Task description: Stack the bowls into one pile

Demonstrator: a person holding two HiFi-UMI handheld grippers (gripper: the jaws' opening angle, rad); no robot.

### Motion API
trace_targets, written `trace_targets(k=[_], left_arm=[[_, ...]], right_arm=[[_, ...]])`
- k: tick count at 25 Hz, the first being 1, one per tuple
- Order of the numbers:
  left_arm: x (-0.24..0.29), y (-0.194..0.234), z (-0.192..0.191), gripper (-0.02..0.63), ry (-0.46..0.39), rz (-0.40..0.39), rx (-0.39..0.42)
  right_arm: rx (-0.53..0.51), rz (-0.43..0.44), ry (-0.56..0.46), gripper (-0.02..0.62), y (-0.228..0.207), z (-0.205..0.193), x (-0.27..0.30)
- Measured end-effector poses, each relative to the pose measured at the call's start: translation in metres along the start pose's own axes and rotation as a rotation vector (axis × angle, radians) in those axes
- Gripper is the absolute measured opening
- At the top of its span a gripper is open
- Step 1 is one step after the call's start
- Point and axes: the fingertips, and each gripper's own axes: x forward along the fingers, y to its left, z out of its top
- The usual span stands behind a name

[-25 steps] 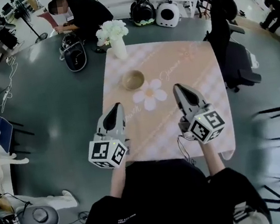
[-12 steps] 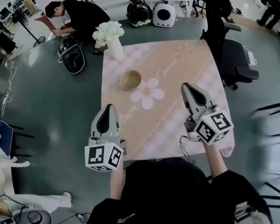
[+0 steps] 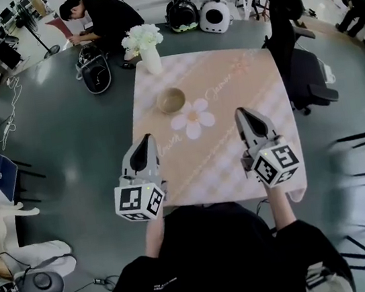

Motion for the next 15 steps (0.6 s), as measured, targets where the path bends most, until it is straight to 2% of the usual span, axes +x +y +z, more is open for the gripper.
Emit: trace_targets(k=[15], left_arm=[[0.0, 0.007, -0.009, -0.003, 0.037, -0.001, 0.023]], right_arm=[[0.0, -0.026, -0.004, -0.008, 0.0, 0.001, -0.001]])
